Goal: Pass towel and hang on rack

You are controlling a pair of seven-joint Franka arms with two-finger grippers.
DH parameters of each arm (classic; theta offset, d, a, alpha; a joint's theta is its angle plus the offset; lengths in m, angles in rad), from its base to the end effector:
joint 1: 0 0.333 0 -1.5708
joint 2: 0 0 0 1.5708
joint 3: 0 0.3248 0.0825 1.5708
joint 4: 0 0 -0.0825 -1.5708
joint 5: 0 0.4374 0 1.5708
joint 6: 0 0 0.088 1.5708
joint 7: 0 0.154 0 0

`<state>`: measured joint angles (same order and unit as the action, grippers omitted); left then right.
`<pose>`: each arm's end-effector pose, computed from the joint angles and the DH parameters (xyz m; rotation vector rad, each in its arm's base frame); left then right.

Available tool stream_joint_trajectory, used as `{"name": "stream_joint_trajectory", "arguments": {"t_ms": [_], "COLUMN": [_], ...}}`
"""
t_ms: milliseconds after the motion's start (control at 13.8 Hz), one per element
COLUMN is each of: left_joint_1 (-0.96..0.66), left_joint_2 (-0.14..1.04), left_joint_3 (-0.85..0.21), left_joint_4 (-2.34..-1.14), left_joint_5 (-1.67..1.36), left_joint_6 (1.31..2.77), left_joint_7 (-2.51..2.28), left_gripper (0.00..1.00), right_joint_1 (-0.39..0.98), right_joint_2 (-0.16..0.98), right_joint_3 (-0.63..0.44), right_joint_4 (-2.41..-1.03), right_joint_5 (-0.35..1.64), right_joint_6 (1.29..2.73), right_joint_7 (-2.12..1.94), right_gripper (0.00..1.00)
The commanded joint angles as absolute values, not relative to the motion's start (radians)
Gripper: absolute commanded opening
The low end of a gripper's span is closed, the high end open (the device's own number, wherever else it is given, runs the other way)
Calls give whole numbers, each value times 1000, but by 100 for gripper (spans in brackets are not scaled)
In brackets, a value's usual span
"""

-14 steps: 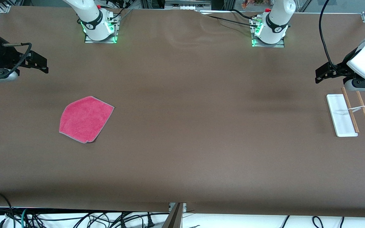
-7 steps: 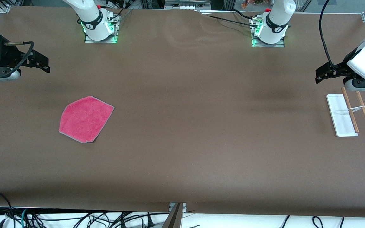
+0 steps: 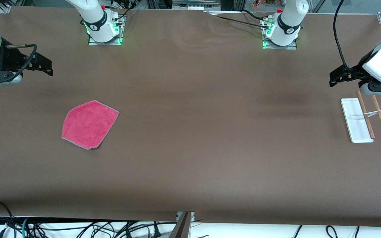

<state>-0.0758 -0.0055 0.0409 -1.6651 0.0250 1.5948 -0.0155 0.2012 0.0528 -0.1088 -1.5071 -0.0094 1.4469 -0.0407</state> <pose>0.6013 -0.0171 0.5423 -3.1135 0.0324 0.0999 0.6034 0.0559 0.5775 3.1118 0.2061 -0.1752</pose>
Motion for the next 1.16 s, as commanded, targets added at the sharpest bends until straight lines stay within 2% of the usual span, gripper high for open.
{"name": "stream_joint_trajectory", "arguments": {"t_ms": [0, 509, 655, 873, 1091], "left_joint_1": [-67, -77, -69, -77, -64], "left_joint_2": [9, 27, 90, 156, 198], "left_joint_3": [43, 38, 41, 40, 44], "left_joint_4": [-1632, -1617, -1528, -1470, -1413], "left_joint_5": [9, 11, 11, 11, 11], "left_joint_6": [1572, 1582, 1578, 1583, 1583], "left_joint_7": [12, 6, 5, 2, 8], "left_gripper": [100, 100, 100, 100, 100], "right_joint_1": [209, 209, 209, 209, 213], "right_joint_2": [55, 58, 58, 77, 174], "right_joint_3": [-112, -112, -112, -112, -112], "right_joint_4": [-1500, -1509, -1511, -1509, -1505], "right_joint_5": [-11, -11, -11, -11, -3], "right_joint_6": [1431, 1431, 1431, 1440, 1515], "right_joint_7": [-40, -41, -43, -51, -202], "right_gripper": [100, 100, 100, 100, 100]}}
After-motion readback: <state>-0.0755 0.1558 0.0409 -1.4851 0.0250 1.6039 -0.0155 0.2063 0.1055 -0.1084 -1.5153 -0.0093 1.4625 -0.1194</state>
